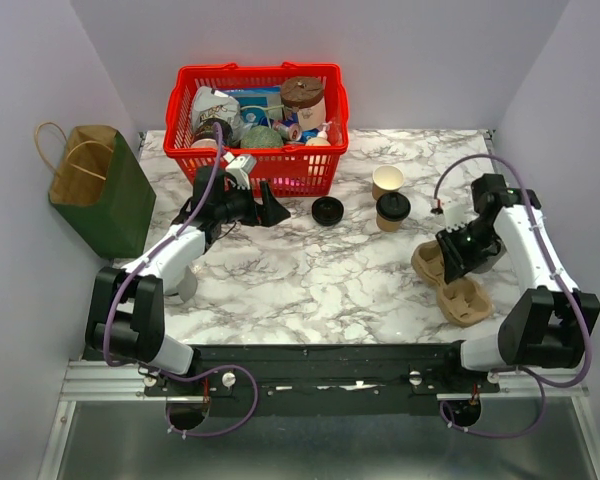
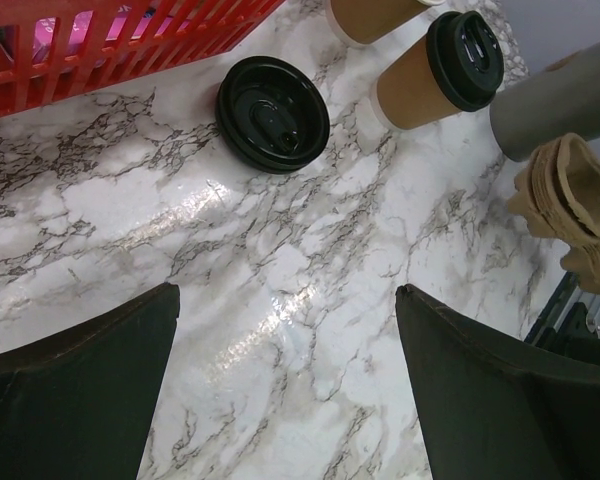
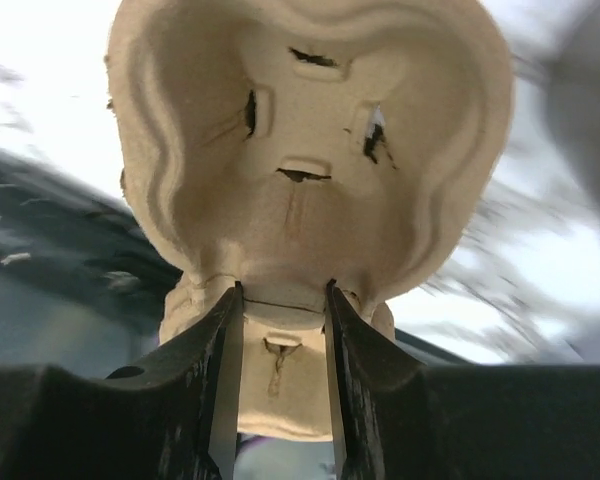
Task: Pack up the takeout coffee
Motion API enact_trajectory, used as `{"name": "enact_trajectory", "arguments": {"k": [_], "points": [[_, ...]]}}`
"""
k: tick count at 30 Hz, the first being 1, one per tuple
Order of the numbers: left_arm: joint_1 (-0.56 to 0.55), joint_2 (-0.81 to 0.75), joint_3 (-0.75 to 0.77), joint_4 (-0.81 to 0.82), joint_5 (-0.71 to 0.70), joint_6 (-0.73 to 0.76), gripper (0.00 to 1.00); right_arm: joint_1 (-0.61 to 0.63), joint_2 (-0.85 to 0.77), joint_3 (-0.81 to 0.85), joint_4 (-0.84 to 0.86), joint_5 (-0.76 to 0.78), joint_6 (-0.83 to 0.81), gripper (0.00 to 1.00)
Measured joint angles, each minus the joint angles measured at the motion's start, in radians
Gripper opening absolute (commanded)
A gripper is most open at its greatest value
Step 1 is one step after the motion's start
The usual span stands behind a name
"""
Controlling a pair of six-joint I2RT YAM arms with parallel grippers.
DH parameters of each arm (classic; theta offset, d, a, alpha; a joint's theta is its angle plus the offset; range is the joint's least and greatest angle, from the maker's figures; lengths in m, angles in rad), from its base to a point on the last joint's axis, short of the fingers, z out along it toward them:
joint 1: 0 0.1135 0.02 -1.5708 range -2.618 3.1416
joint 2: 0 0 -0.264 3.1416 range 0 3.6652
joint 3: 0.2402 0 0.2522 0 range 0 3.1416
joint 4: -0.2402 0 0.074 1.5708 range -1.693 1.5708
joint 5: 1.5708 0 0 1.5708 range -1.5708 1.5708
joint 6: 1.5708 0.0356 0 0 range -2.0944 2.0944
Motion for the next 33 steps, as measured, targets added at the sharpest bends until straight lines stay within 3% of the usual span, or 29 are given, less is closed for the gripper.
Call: {"name": "enact_trajectory", "arguments": {"k": [7, 10, 13, 22, 27, 29, 33], "points": [[-0.008, 0.0, 0.0, 0.0, 0.003, 0.0, 0.97, -0.026, 0.011, 0.06, -0.031, -0.101, -0.053, 0.01], [-0.009, 0.0, 0.0, 0.0, 0.005, 0.0, 0.97, 0.03, -0.04, 0.024, 0.033, -0.028, -0.023, 0.01], [-0.009, 0.0, 0.0, 0.0, 0.005, 0.0, 0.97, 0.004, -0.018, 0.073, -0.025, -0.145, -0.02, 0.01], [-0.011, 0.0, 0.0, 0.0, 0.006, 0.001, 0.97, 0.028, -0.182, -0.003, 0.101, -0.044, -0.025, 0.01], [-0.011, 0.0, 0.0, 0.0, 0.006, 0.001, 0.96, 0.035, -0.156, 0.045, 0.068, -0.105, -0.039, 0.01], [-0.011, 0.0, 0.001, -0.002, 0.006, 0.005, 0.96, 0.086, -0.155, 0.071, 0.057, -0.147, -0.049, 0.01], [-0.011, 0.003, 0.046, -0.036, 0.006, 0.027, 0.96, 0.306, -0.143, 0.103, 0.057, -0.199, -0.05, 0.01]]}}
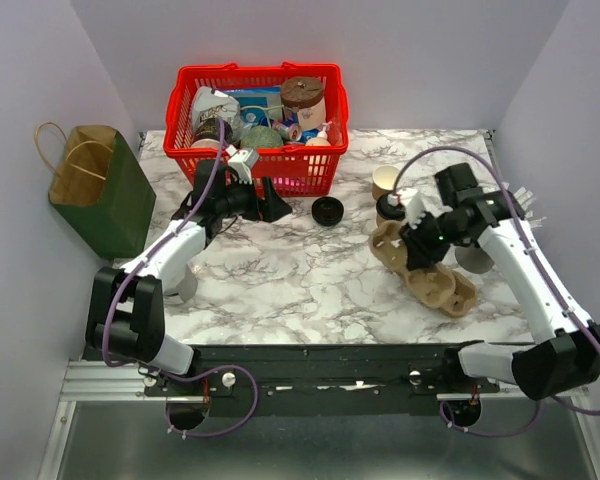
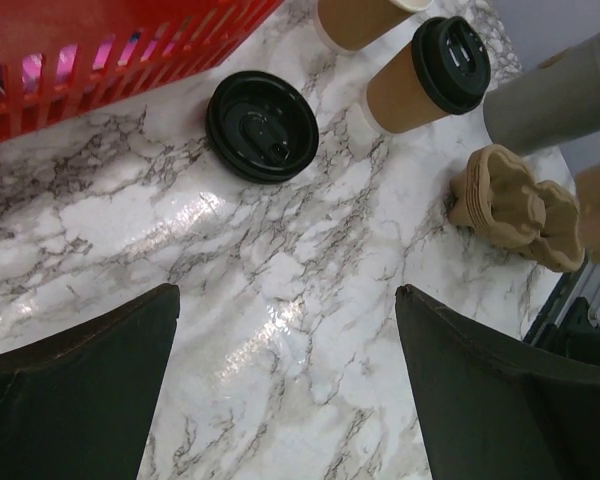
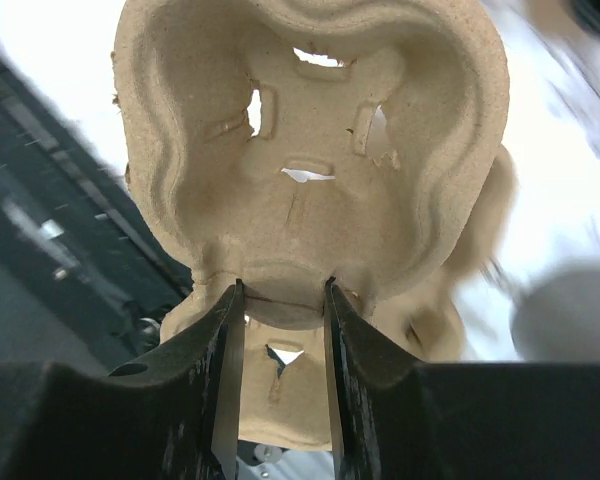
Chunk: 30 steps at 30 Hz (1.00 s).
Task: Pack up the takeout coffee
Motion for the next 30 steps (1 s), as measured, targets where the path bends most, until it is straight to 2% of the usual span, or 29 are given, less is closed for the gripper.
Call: {"name": "enact_trajectory", "arguments": {"k": [4, 12, 18, 24, 30], "points": [[0.0, 0.0, 0.071, -0.015, -0.001, 0.027, 0.96, 0.166, 0.097, 0.021, 0.028, -0.022, 0.049, 0.0], [0.0, -0.009, 0.119, -0.07, -0.008, 0.101, 0.96, 0.351, 0.296, 0.036, 0.135, -0.021, 0.136, 0.01], [0.001, -0.052, 0.116, -0.111, -0.021, 0.143, 0.96, 0.361, 0.385, 0.027, 0.208, 0.041, 0.23, 0.01], [0.01, -0.11, 0.112, -0.137, -0.027, 0.178, 0.96, 0.344, 0.399, -0.01, 0.251, 0.16, 0.271, 0.0], [0.027, -0.119, 0.085, -0.135, -0.027, 0.178, 0.96, 0.237, 0.399, -0.072, 0.284, 0.286, 0.284, 0.0]]}}
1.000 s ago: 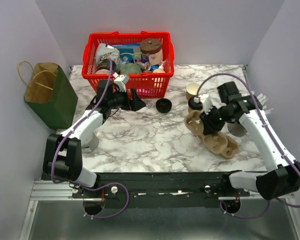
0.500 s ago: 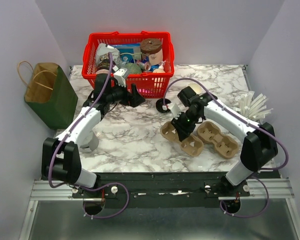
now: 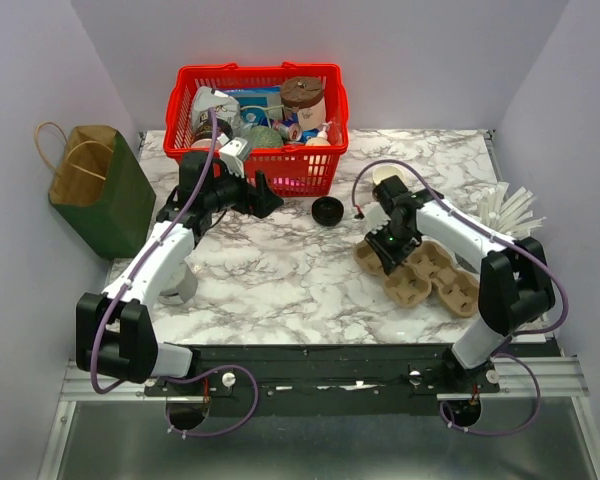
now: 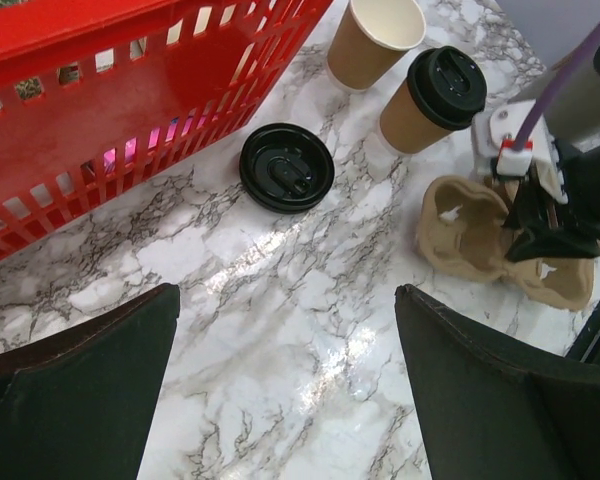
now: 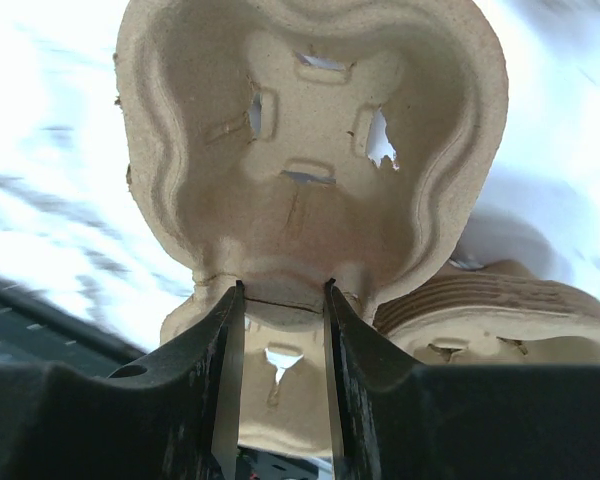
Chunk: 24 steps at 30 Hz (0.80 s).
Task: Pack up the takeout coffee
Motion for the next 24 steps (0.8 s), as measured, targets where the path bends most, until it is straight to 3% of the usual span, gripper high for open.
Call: {"name": "enact_trajectory", "arguments": {"k": [4, 8, 9, 13, 21, 24], "points": [[0.001, 0.0, -0.011, 0.002, 0.0, -0.011, 0.96, -0.076, -0.003, -0.01, 0.005, 0.052, -0.008, 0.01], [0.002, 0.0, -0.022, 0.016, 0.002, -0.019, 0.96, -0.08, -0.027, -0.009, 0.002, -0.007, -0.012, 0.02], [0.002, -0.002, -0.026, 0.016, 0.005, -0.021, 0.96, -0.077, -0.033, -0.009, 0.001, -0.025, -0.012, 0.07], [0.002, -0.01, -0.033, 0.01, 0.011, -0.016, 0.96, -0.071, -0.057, -0.016, 0.003, -0.084, -0.008, 0.48], [0.029, -0.029, 0.076, -0.127, 0.007, 0.103, 0.97, -0.071, -0.055, -0.048, -0.003, -0.1, 0.015, 0.73], [0.077, -0.038, 0.159, -0.177, 0.002, 0.13, 0.98, -0.071, -0.053, -0.029, -0.026, -0.104, 0.018, 0.75]]}}
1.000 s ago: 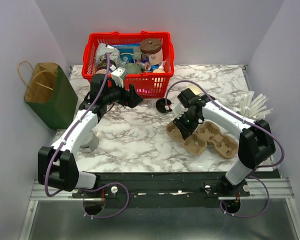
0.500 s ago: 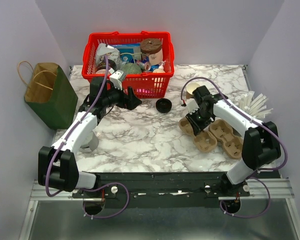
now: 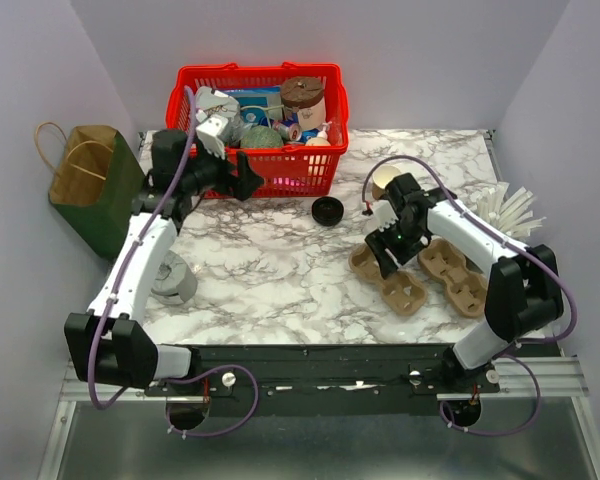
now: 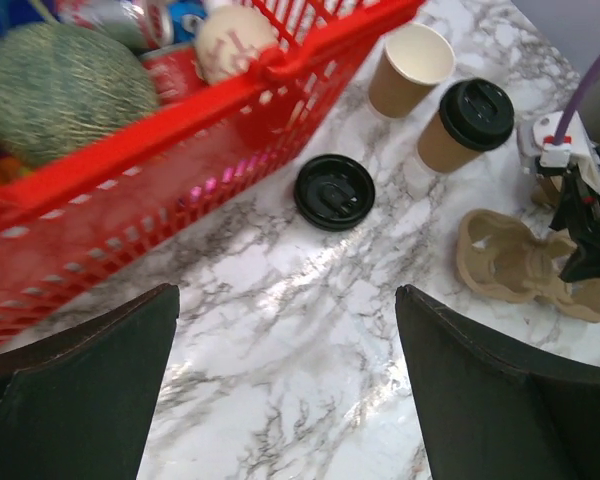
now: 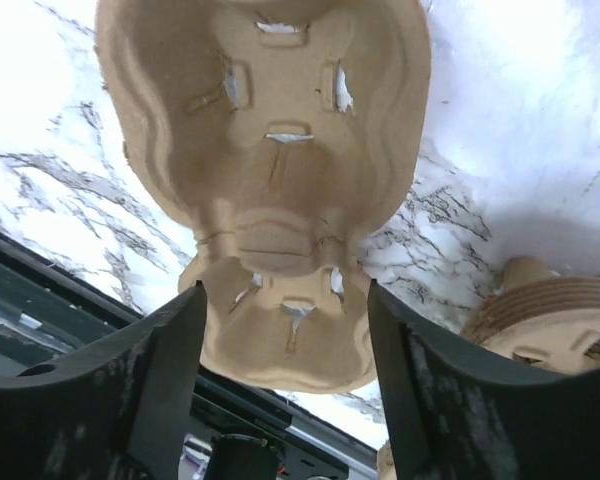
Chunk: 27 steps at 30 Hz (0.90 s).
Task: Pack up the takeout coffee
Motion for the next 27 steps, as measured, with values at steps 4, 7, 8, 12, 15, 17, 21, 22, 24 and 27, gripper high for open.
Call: {"name": "enact_trajectory", "arguments": {"k": [4, 7, 8, 12, 15, 17, 21, 22, 24, 27], "points": [[0.089, -0.003, 0.165, -0.077, -0.039, 0.042, 0.99, 0.0, -0.001, 0.087, -0.039, -0.031, -0.011, 0.77], [0.19, -0.003, 0.314, -0.13, -0.108, 0.076, 0.99, 0.0, -0.006, 0.167, -0.052, -0.069, -0.031, 0.77], [0.229, -0.003, 0.361, -0.144, -0.135, 0.09, 0.99, 0.0, -0.007, 0.192, -0.055, -0.078, -0.036, 0.77], [0.381, 0.004, 0.5, -0.204, -0.264, 0.151, 0.97, 0.0, 0.023, 0.346, -0.076, -0.117, -0.071, 0.78], [0.455, 0.038, 0.583, -0.272, -0.341, 0.205, 0.96, 0.0, 0.051, 0.44, -0.066, -0.142, -0.089, 0.78], [0.48, 0.077, 0.619, -0.308, -0.394, 0.232, 0.95, 0.0, 0.057, 0.458, -0.063, -0.158, -0.095, 0.78], [0.512, 0.154, 0.623, -0.371, -0.5, 0.273, 0.91, 0.0, 0.081, 0.458, -0.064, -0.183, -0.096, 0.78], [0.518, 0.163, 0.618, -0.38, -0.52, 0.282, 0.9, 0.0, 0.088, 0.458, -0.065, -0.186, -0.096, 0.78], [0.538, 0.172, 0.602, -0.402, -0.566, 0.307, 0.89, 0.0, 0.102, 0.459, -0.068, -0.193, -0.097, 0.78], [0.569, 0.169, 0.599, -0.423, -0.613, 0.346, 0.85, 0.0, 0.115, 0.464, -0.072, -0.199, -0.097, 0.78]]}}
